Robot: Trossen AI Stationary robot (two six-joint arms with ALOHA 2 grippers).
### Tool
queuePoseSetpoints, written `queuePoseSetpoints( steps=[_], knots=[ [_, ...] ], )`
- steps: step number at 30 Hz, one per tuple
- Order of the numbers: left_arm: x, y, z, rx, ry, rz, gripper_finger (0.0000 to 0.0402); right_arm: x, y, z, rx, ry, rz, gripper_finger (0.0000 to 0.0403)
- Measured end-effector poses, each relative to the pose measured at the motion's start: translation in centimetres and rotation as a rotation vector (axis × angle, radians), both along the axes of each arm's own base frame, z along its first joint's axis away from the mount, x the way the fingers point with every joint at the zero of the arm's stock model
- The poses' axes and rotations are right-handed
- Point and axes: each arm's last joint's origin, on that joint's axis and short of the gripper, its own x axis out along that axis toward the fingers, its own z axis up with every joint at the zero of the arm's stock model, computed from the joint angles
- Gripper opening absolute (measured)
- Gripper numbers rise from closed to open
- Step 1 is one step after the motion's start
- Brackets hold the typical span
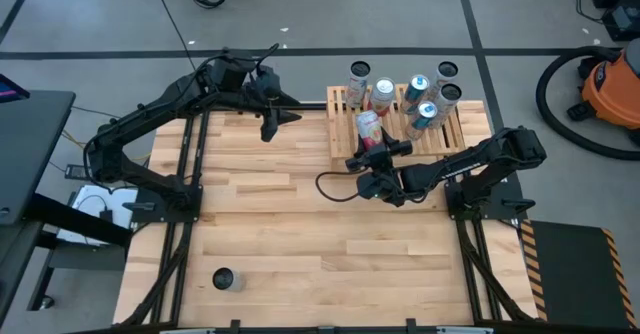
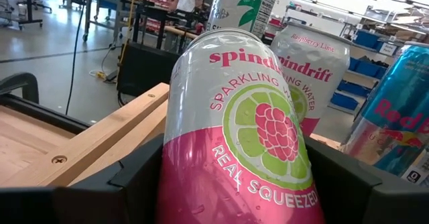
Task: Place canned beverage on shelf
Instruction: Put the pink-white soda can on the shelf aligned with the other pink-white soda can
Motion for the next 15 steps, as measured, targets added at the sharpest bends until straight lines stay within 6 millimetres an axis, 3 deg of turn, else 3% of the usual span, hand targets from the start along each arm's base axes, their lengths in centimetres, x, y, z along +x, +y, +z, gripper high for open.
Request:
queuePoseSetpoints(
  steps=[11, 15],
  knots=[
    [0.22, 0.11, 0.48, -0.018, -0.057, 0.021, 0.0199, 0.09, -0.03, 0.13, 0.007, -0.004, 0.008, 0.0292],
    [0.19, 0.12, 0.44, -0.046, -0.056, 0.033, 0.0223, 0.1, -0.17, 0.14, 0.006, 0.004, 0.006, 0.0293]
  ],
)
